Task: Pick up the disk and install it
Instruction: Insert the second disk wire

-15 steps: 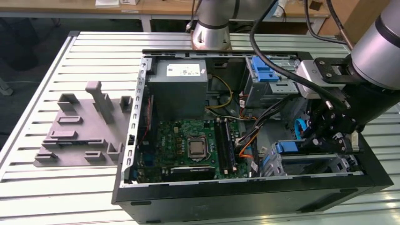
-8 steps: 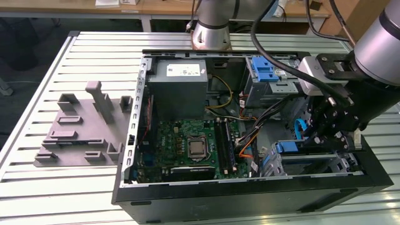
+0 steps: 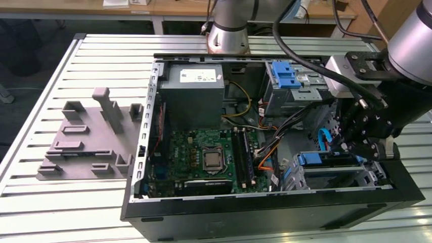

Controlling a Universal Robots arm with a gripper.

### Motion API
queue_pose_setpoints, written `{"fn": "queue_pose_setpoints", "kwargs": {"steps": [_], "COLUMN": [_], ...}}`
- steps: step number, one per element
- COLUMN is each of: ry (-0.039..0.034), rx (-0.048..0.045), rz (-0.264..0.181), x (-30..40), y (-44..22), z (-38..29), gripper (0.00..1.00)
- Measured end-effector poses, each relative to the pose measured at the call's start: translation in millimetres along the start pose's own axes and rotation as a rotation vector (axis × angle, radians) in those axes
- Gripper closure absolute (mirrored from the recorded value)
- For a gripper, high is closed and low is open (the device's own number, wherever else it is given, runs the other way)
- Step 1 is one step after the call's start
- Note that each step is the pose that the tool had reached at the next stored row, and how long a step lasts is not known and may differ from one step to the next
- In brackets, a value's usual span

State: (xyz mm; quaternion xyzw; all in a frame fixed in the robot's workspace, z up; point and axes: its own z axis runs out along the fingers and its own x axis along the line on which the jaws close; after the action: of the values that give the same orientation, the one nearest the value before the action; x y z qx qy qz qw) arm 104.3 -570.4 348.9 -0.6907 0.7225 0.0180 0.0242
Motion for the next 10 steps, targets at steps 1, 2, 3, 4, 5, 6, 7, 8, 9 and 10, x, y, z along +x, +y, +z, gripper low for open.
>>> {"fn": "queue_pose_setpoints", "kwargs": {"steps": [1, 2, 3, 4, 5, 6, 7, 8, 9, 10], "ry": [0.0003, 0.0005, 0.0004, 0.0003, 0.0004, 0.0004, 0.0004, 0.0004, 0.0004, 0.0004], "rx": [0.0, 0.0, 0.0, 0.0, 0.0, 0.0, 0.0, 0.0, 0.0, 0.0], "rz": [0.0, 0.0, 0.0, 0.0, 0.0, 0.0, 0.0, 0.0, 0.0, 0.0], "x": [0.0, 0.0, 0.0, 0.0, 0.0, 0.0, 0.0, 0.0, 0.0, 0.0], "y": [0.0, 0.0, 0.0, 0.0, 0.0, 0.0, 0.0, 0.0, 0.0, 0.0], "z": [-0.2, -0.3, -0.3, -0.3, -0.4, -0.5, -0.5, -0.7, -0.8, -0.8], "gripper": [0.84, 0.89, 0.89, 0.89, 0.89, 0.89, 0.89, 0.89, 0.89, 0.89]}}
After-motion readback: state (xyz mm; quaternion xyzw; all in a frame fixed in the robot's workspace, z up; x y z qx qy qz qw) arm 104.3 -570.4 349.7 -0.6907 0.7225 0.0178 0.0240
